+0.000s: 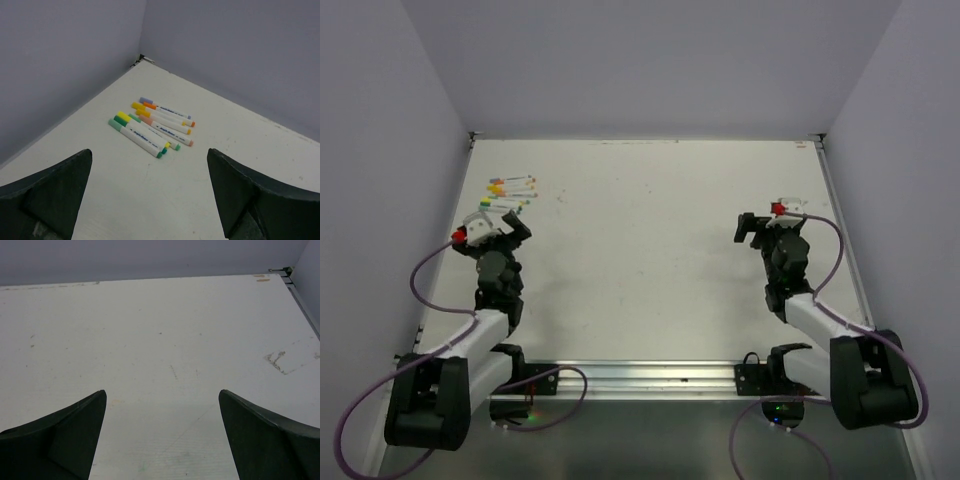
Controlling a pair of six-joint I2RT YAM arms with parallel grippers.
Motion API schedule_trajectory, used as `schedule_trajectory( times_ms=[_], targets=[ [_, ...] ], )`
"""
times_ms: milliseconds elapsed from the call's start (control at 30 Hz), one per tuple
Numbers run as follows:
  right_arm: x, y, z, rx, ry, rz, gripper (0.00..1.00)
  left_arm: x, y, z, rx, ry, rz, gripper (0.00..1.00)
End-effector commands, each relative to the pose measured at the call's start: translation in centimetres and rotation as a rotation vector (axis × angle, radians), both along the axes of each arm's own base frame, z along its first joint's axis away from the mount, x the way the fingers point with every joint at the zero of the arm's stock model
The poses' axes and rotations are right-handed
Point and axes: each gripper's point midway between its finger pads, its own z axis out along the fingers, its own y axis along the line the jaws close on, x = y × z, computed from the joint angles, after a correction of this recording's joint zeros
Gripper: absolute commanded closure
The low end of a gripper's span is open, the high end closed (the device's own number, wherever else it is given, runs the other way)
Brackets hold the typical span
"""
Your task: Open the pen caps
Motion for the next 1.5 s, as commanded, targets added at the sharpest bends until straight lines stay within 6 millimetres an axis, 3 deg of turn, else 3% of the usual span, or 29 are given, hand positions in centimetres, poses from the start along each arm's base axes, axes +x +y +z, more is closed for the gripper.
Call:
schedule_trajectory(
  times_ms=[0,33,67,167,200,267,300,333,367,400,533,633,700,800,1033,1133,1200,1233,1267,1333,1367,1400,1467],
  targets=[
    [-1.4,-0.4,-0.5,0.085,0.121,-0.061,0.01,-0.8,3.0,-0.1,-0.209,0.065,0.24,0.0],
    [-1.6,-0.3,-0.5,0.131,0.143,-0.073,0.01,-0.7,3.0,0.0,-0.3,0.048,0.268,0.0],
    [-1.9,-0.3,-0.8,0.143,0.21,-0.089,0.01,-1.2,3.0,-1.6,-0.308,0.142,0.286,0.0],
    [-2.6,0.5,-0.7,0.218,0.319,-0.084,0.01,0.2,0.5,-0.4,-0.304,0.175,0.125,0.0],
    [-2.9,1.8,-0.6,0.227,0.359,-0.016,0.01,0.5,0.1,0.4,-0.302,0.174,0.095,0.0],
    [-3.9,2.2,-0.6,0.249,0.456,-0.011,0.01,-0.3,0.1,-0.2,-0.345,0.226,0.119,0.0],
    [-4.0,3.2,-0.5,0.292,0.461,0.027,0.01,-0.2,0.1,0.9,-0.402,0.203,0.141,0.0],
    [-4.0,4.0,0.2,0.311,0.426,0.075,0.01,-1.3,0.4,-0.5,-0.408,0.287,0.178,0.0],
    [-4.1,4.5,0.4,0.327,0.421,0.105,0.01,-1.5,0.3,-0.3,-0.422,0.3,0.179,0.0],
    [-4.4,5.2,0.6,0.36,0.421,0.132,0.01,-1.3,0.1,0.8,-0.417,0.302,0.161,0.0],
    [-4.4,5.9,1.2,0.406,0.42,0.156,0.01,-1.7,-0.3,1.8,-0.434,0.306,0.122,0.0],
    [-3.8,5.6,-0.6,0.419,0.506,0.099,0.01,-1.3,-1.5,3.1,-0.448,0.25,0.034,0.0],
    [-3.5,5.2,-2.6,0.402,0.584,0.057,0.01,-0.9,-2.5,3.2,-0.464,0.25,-0.024,0.0],
    [-3.3,4.9,-4.0,0.371,0.667,0.034,0.01,-0.3,-3.2,2.6,-0.476,0.291,-0.049,0.02],
    [-3.3,4.3,-4.9,0.318,0.686,0.021,0.01,0.2,-2.0,0.3,-0.451,0.418,0.045,0.04],
    [-3.5,4.9,-4.5,0.327,0.688,0.049,0.02,0.2,-0.5,-0.4,-0.475,0.475,0.176,0.06],
    [-3.6,5.0,-4.3,0.324,0.686,0.057,0.01,1.3,-0.1,-0.2,-0.459,0.526,0.197,0.06],
    [-3.6,5.2,-4.1,0.321,0.681,0.067,0.02,1.9,0.0,-1.0,-0.444,0.571,0.214,0.06],
    [-3.7,5.3,-4.2,0.311,0.684,0.072,0.02,2.8,0.2,0.2,-0.432,0.559,0.214,0.05],
    [-3.7,5.3,-4.3,0.303,0.696,0.064,0.01,3.4,0.7,-0.6,-0.414,0.605,0.252,0.04],
    [-3.7,5.2,-4.3,0.296,0.702,0.061,0.02,4.0,0.9,0.1,-0.427,0.592,0.26,0.04],
    [-3.6,5.3,-4.2,0.292,0.705,0.061,0.02,4.2,1.3,-1.0,-0.431,0.633,0.283,0.04],
    [-3.5,5.3,-4.3,0.29,0.708,0.061,0.01,4.8,2.8,-1.0,-0.479,0.628,0.34,0.06]
  ],
)
